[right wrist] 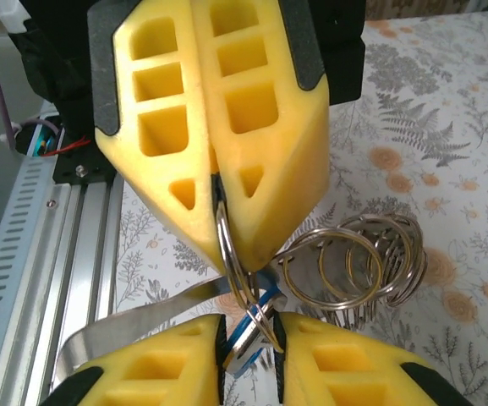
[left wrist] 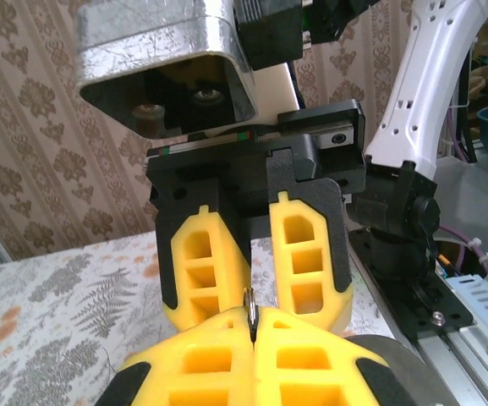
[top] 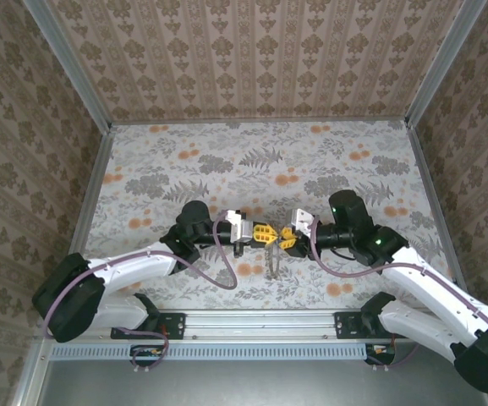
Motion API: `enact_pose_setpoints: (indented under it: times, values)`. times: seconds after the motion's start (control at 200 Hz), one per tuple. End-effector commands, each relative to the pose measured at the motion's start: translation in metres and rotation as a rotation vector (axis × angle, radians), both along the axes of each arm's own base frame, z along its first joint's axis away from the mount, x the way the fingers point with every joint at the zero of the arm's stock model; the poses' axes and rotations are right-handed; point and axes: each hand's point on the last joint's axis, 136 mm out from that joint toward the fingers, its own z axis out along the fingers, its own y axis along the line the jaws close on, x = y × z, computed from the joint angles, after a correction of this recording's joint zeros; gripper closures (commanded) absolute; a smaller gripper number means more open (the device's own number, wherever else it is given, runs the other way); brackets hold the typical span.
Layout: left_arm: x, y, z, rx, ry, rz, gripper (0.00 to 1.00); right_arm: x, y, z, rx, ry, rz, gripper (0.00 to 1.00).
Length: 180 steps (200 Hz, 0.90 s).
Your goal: Put the keys on the keyring
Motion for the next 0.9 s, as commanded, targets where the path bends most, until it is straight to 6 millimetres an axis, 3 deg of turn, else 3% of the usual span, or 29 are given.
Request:
enact_pose_setpoints:
  times: [0.0,0.25,0.63,0.895]
  values:
    - [-0.007,0.000,0.016,-0.069,-0.030,-0.026,1.00,-0.003,-0.003,0.017,0.047,-0.050,-0.006,0.75]
    - [-0.010,0.001,0.014,-0.065,-0.024,-0.031,1.00,-0.001,-0.013,0.027,0.030,-0.147,-0.044,0.72]
    - [-0.013,-0.004,0.021,-0.071,-0.021,-0.059,1.00,-0.001,0.004,0.031,0.081,-0.110,0.044,0.74]
    - [-0.011,-0.006,0.019,-0.070,-0.011,-0.060,1.00,-0.001,0.008,0.037,0.103,-0.119,0.067,0.81]
